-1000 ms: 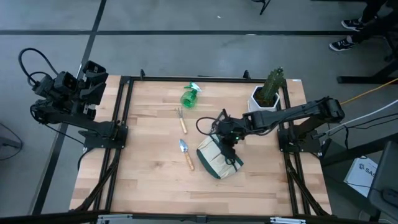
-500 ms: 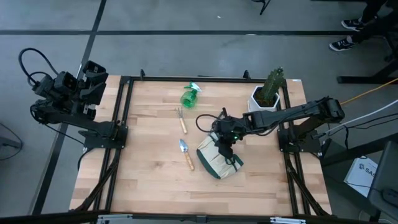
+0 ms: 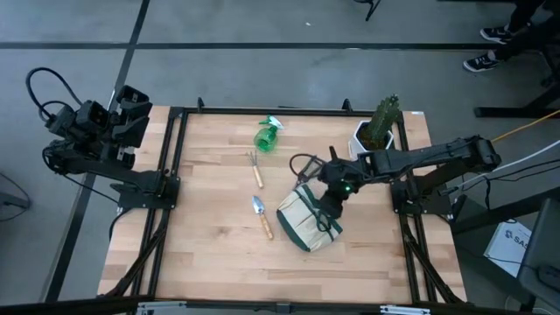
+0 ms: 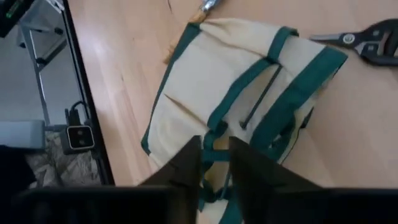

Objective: Pick & Place Garden tools in Gardening bag
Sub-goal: Prepare the light brown gardening bag

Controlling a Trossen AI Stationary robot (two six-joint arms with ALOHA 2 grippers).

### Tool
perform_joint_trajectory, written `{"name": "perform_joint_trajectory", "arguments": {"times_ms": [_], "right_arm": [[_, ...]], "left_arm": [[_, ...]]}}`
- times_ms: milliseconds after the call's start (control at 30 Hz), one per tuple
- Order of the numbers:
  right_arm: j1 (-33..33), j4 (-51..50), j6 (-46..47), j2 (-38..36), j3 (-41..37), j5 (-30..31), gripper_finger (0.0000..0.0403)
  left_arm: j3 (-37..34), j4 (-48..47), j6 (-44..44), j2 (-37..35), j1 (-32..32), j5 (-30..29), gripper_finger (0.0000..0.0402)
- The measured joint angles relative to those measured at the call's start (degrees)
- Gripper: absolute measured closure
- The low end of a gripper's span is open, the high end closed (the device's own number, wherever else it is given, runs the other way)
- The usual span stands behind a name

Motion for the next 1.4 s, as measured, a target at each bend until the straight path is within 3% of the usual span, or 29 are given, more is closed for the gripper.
{"name": "perform_joint_trajectory", "arguments": {"times_ms": [333, 400, 800, 1000, 1200, 1400], "right_arm": [[-0.1, 1.6, 8.2, 0.1, -4.1, -1.7, 0.0045], [-0.3, 3.3, 9.0, -0.2, -6.5, -2.7, 0.0015], [-3.6, 24.0, 16.2, -5.9, -23.0, -2.7, 0.0027], [-3.6, 41.1, 20.0, -5.8, -31.2, -1.9, 0.0027], [-0.7, 44.9, 20.0, -2.7, -32.0, 1.5, 0.0027], [3.5, 54.5, 19.9, 1.7, -32.0, 1.3, 0.0027]], "left_arm": [[0.0, 0.0, 0.0, 0.0, 0.0, 0.0, 0.0245], [0.0, 0.0, 0.0, 0.0, 0.0, 0.0, 0.0245], [0.0, 0.0, 0.0, 0.0, 0.0, 0.0, 0.0245], [0.0, 0.0, 0.0, 0.0, 0.0, 0.0, 0.0245], [0.0, 0.0, 0.0, 0.0, 0.0, 0.0, 0.0245], [0.0, 0.0, 0.0, 0.0, 0.0, 0.0, 0.0245]]}}
